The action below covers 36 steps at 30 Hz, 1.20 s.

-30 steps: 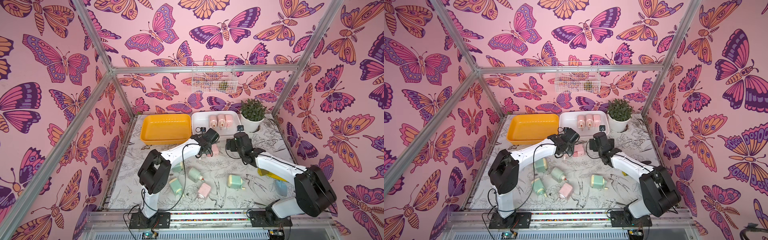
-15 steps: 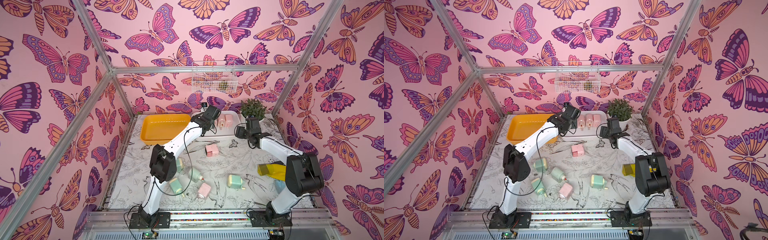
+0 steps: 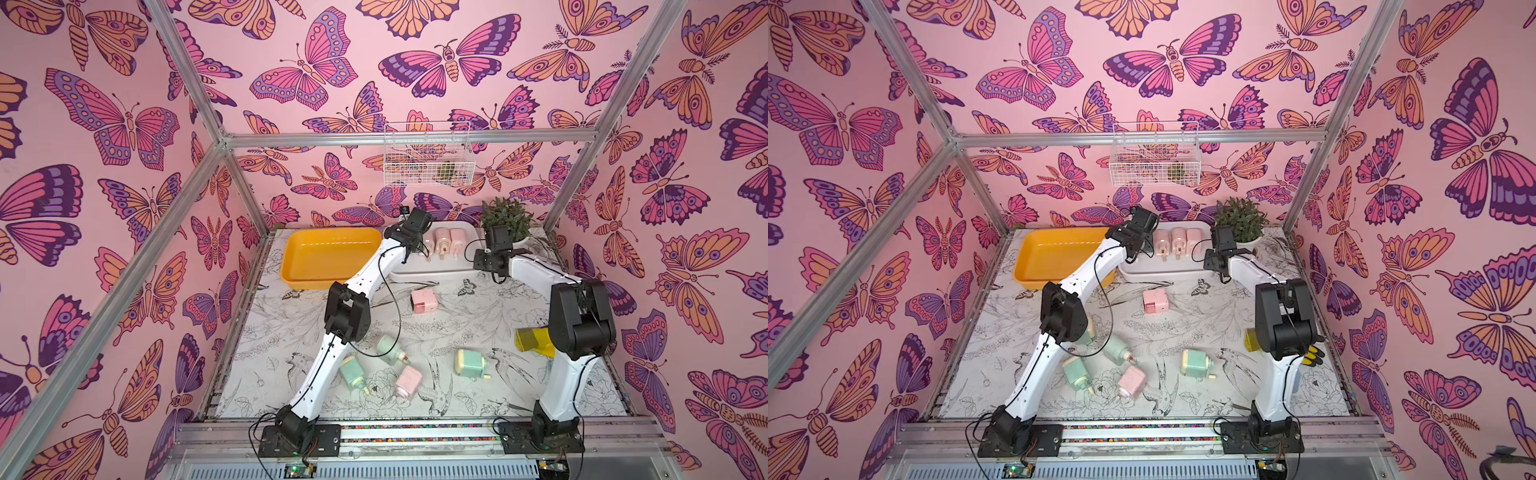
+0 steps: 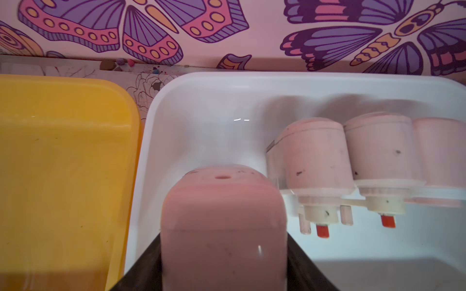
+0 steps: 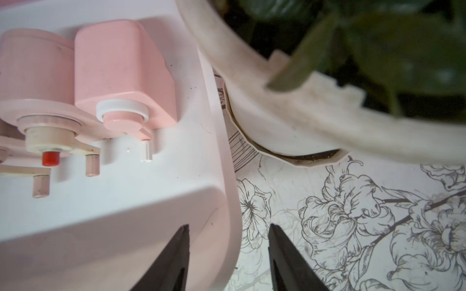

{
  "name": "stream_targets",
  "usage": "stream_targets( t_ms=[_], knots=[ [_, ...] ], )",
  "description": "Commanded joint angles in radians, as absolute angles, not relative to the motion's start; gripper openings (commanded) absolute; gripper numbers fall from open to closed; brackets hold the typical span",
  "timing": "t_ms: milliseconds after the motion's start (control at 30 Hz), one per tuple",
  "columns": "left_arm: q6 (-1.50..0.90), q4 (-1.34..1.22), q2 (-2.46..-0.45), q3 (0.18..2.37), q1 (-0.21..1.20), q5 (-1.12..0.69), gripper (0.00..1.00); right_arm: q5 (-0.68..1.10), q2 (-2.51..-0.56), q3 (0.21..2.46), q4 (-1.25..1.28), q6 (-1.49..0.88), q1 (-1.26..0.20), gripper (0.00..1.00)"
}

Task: Place the pencil sharpeners by color into the storage box
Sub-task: Move the storage box to the center of the board.

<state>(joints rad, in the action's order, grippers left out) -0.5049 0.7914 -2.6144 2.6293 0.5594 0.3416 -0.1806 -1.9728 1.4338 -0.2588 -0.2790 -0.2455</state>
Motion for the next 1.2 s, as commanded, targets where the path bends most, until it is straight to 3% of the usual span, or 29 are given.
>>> stream_targets(
  t_ms=[0,200,400,500,1167],
  knots=[
    [-0.505,0.77,-2.651,2.68,0.534,0.274,0.0,-0.2,-2.02,1.482,-0.293,-0.252,-0.243,0.45],
    [-0.497,0.763,-2.642,2.677,0.534,0.26,0.0,-0.179,-2.074,1.542,-0.303,-0.23,-0.241,0.33],
    [-0.481,0.764,-2.635,2.667,0.541,0.267,0.0,-0.17,-2.085,1.56,-0.308,-0.224,-0.239,0.05],
    [-0.477,0.764,-2.618,2.643,0.548,0.282,0.0,-0.153,-2.069,1.537,-0.31,-0.22,-0.239,0.0],
    [-0.507,0.781,-2.49,2.435,0.598,0.379,0.0,-0.047,-1.84,1.242,-0.281,-0.175,-0.238,0.0]
  ],
)
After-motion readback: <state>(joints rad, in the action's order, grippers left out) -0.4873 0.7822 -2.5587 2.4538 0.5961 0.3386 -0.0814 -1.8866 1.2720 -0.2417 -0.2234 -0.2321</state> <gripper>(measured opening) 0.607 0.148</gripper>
